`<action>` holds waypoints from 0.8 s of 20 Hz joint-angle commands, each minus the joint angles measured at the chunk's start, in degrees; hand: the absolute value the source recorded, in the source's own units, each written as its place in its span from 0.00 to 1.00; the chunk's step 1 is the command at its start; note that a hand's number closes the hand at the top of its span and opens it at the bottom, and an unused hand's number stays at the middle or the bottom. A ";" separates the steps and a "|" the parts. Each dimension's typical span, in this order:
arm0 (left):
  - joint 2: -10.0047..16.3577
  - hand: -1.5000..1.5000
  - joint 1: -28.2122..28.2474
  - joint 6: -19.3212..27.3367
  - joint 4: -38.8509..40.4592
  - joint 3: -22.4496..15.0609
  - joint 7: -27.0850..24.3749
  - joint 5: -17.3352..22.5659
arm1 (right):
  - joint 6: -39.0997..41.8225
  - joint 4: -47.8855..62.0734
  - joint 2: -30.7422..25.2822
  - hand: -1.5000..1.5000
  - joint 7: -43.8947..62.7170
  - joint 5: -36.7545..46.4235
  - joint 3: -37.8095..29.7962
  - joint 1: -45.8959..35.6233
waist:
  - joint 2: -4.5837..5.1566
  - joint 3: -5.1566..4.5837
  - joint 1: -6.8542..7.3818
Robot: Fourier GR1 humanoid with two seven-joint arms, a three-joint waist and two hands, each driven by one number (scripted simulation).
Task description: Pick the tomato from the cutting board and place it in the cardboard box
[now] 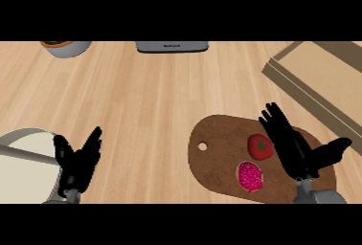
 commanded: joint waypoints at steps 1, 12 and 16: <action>3.81 0.50 -1.90 -1.37 -2.81 2.02 1.33 -0.26 | 1.20 -0.49 -1.18 0.00 2.14 -1.07 -1.78 -3.96 | -0.20 -1.96 0.16; 9.99 0.50 -4.41 -4.28 -14.16 8.18 -1.89 3.20 | -0.03 -10.12 -13.00 0.00 -23.28 11.09 -13.35 -2.03 | -0.68 -1.86 -1.18; 8.55 0.50 -0.35 -3.45 -17.18 5.80 -3.42 1.80 | 4.84 -13.88 -19.63 0.00 -24.78 13.72 -14.54 -0.11 | -0.53 -1.97 -0.24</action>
